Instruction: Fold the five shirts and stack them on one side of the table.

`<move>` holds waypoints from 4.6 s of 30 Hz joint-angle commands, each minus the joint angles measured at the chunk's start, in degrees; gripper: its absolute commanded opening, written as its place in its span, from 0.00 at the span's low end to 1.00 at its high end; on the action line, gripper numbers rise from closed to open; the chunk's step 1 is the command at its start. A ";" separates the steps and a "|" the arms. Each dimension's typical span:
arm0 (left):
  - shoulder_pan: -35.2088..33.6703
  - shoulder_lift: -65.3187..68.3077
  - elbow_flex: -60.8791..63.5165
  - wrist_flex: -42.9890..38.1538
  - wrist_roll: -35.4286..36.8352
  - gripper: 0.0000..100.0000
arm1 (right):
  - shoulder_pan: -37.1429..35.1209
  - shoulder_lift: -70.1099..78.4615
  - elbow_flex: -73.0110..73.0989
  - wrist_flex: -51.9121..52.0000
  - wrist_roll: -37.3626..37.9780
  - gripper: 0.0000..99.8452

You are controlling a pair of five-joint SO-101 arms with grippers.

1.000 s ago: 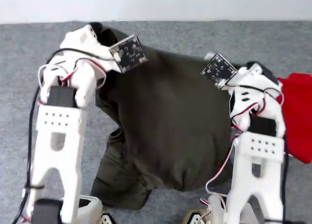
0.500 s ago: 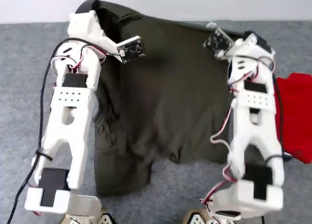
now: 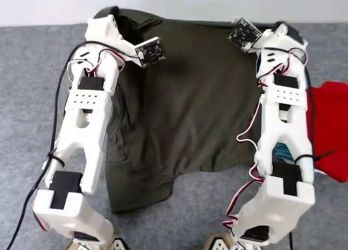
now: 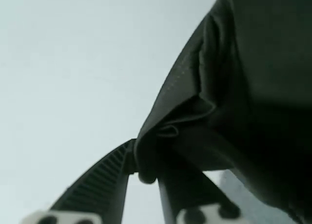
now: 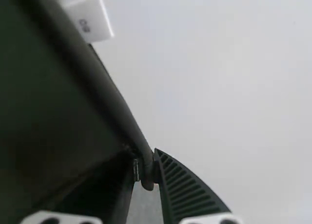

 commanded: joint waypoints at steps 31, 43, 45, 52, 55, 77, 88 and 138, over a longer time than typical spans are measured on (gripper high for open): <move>10.64 -36.92 21.05 90.11 20.48 0.02 | 1.10 -17.63 0.35 82.59 0.70 0.01; 14.86 -50.90 37.23 89.85 20.75 0.06 | 2.86 -17.98 6.15 80.75 0.70 0.03; 14.77 -51.87 37.05 89.85 23.30 0.11 | 3.56 -18.07 6.15 80.75 0.70 0.06; 14.77 -57.49 36.97 88.70 28.22 0.16 | 5.93 -18.24 6.07 81.10 0.53 0.22; 14.51 -60.48 36.44 88.62 29.27 0.16 | 6.46 -18.68 5.27 81.10 0.53 0.22; -5.71 -29.01 20.97 57.67 50.55 0.02 | -8.40 -5.32 1.41 59.56 -27.69 0.01; 1.32 2.55 -7.96 64.00 52.40 0.02 | -7.96 6.37 1.41 47.60 -29.89 0.01; -37.89 2.46 -28.97 89.93 44.13 0.02 | -20.09 8.48 -30.07 93.67 -32.35 0.01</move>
